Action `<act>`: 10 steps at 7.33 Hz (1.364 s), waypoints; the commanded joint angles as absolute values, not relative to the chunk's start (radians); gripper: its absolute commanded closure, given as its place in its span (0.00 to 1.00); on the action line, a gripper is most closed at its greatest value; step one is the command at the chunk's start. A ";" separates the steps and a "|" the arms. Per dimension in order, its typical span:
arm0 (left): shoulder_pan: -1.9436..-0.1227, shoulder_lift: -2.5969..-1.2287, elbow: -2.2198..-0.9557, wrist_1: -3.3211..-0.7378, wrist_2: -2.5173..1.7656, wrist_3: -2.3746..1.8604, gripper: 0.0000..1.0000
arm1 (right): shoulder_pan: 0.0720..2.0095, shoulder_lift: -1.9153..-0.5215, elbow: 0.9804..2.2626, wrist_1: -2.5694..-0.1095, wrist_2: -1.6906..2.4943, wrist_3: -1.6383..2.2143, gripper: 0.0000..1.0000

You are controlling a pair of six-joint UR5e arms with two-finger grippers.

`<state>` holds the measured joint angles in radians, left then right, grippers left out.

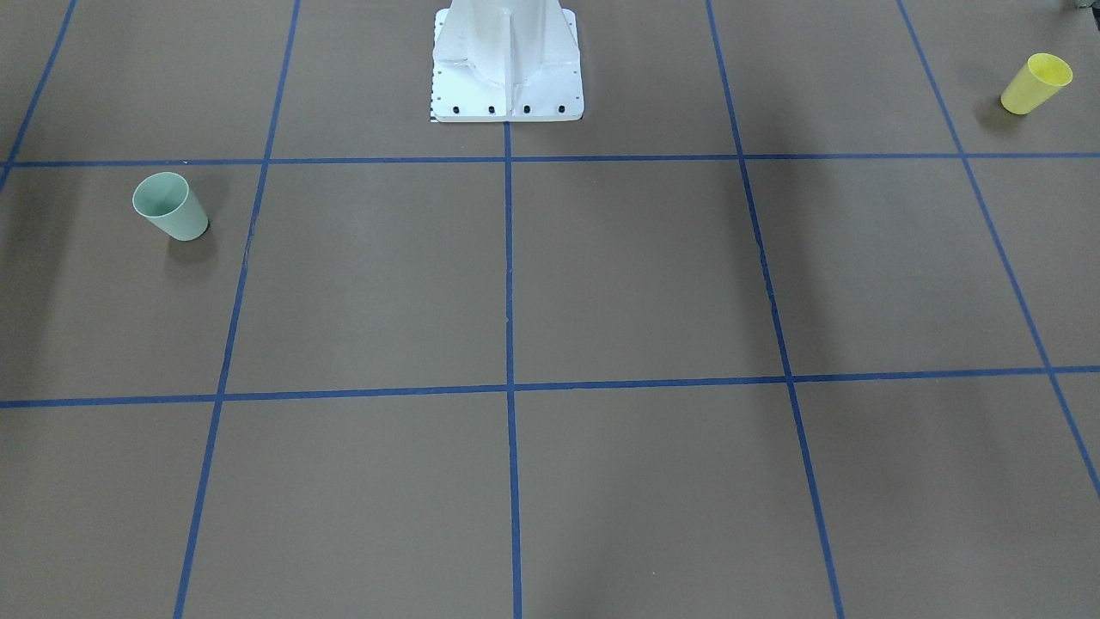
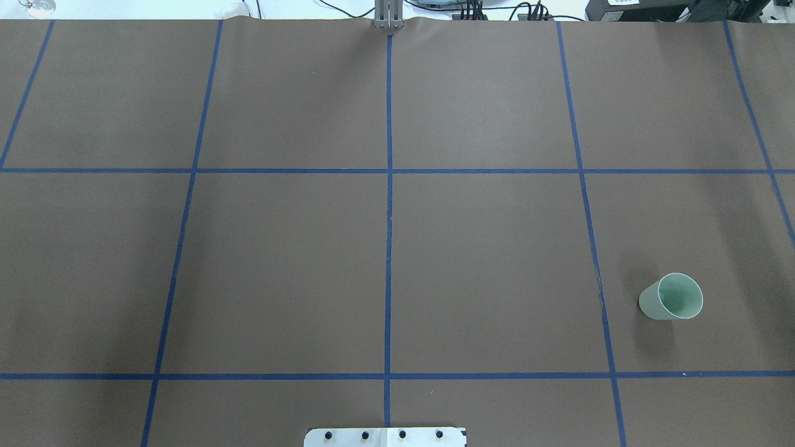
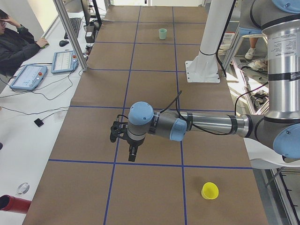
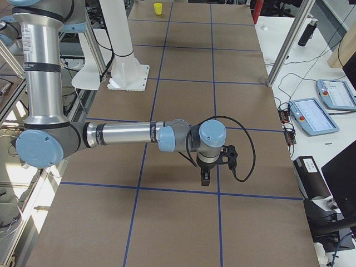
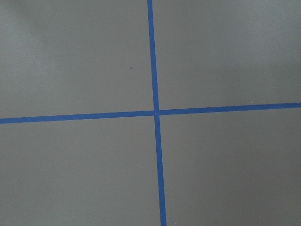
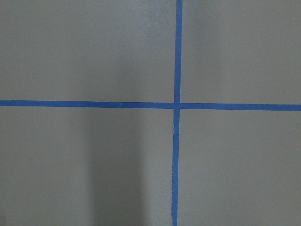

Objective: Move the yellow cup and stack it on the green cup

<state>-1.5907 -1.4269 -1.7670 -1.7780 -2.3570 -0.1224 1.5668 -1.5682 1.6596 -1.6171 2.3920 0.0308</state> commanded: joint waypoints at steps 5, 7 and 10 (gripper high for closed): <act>-1.542 -1.386 -1.904 -1.764 -2.133 -0.386 0.00 | 1.569 -1.569 1.675 -1.615 2.393 0.031 0.01; -1.406 -1.297 -2.116 -1.603 -1.940 -0.567 0.00 | 1.569 -1.577 1.689 -1.617 2.395 0.032 0.01; -1.109 -1.119 -2.255 -1.463 -1.647 -1.007 0.00 | 1.569 -1.578 1.690 -1.615 2.393 0.031 0.01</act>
<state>-1.2668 -1.2090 -2.2176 -1.4906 -1.7995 -0.7820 1.5693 -1.5779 1.6896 -1.6154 2.3935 0.0309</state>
